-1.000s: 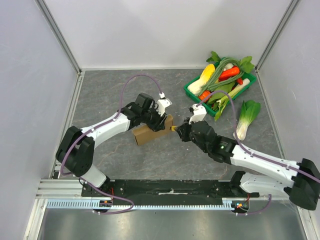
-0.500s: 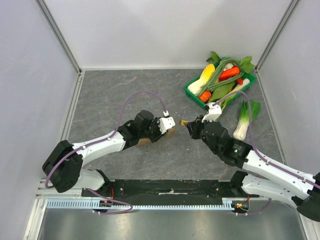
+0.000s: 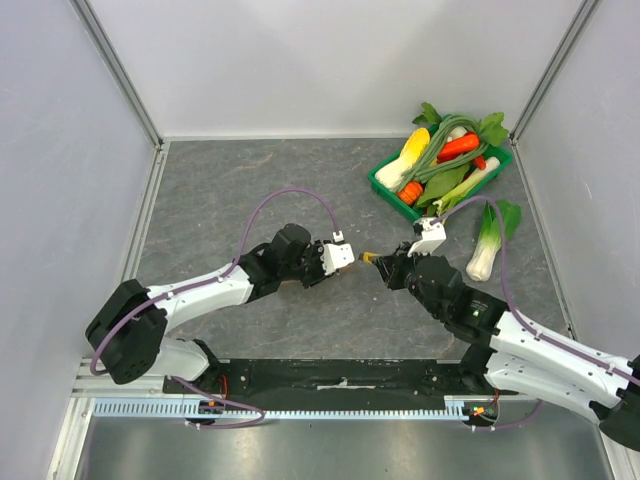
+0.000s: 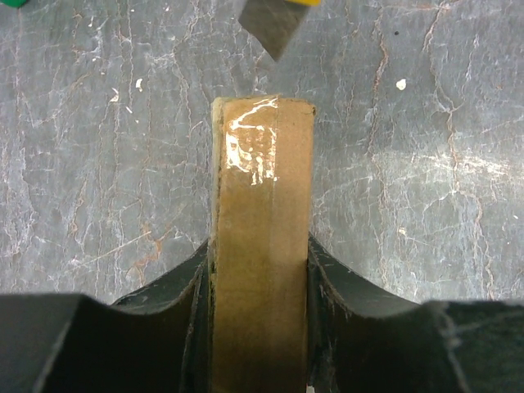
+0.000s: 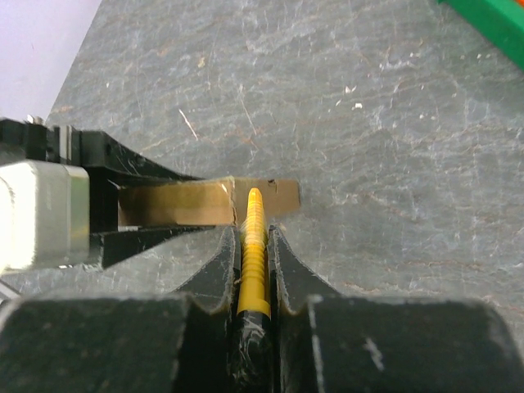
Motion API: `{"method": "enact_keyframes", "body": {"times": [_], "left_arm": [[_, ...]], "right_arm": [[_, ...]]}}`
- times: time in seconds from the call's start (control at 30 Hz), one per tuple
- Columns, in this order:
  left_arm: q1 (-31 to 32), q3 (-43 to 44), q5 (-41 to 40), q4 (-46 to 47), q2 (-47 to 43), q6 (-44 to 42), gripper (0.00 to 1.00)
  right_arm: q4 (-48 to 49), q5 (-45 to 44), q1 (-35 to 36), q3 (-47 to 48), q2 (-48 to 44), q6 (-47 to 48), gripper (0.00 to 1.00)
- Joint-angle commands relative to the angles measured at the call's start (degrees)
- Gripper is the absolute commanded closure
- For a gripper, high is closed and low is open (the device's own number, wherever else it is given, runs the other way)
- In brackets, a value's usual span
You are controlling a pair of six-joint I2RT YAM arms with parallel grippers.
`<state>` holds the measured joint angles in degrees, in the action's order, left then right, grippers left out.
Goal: Unpack the express box
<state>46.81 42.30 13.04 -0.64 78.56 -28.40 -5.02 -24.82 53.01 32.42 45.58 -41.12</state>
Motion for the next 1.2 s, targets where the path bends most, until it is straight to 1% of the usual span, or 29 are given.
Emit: {"method": "enact_keyframes", "body": {"times": [0.0,0.27,0.53,0.73,1.17], "left_arm": [[0.1,-1.8,5.0,-10.0,3.2,-0.5,0.75],[0.1,-3.1,5.2,-9.9,1.5,-0.3,0.76],[0.1,-3.4,5.1,-9.8,1.2,-0.2,0.77],[0.1,-3.0,5.3,-10.0,1.7,0.0,0.77],[0.1,-2.5,4.6,-10.3,1.9,0.2,0.78]], "right_arm": [[6.0,1.2,-0.1,-2.7,-2.0,-2.4,1.00],[10.0,-2.5,0.0,-5.3,-4.4,-5.4,1.00],[12.7,0.4,-0.1,-5.6,-2.1,-5.4,1.00],[12.6,0.7,0.0,-6.1,-2.1,-5.6,1.00],[12.9,2.9,0.0,-5.5,1.0,-4.1,1.00]]}}
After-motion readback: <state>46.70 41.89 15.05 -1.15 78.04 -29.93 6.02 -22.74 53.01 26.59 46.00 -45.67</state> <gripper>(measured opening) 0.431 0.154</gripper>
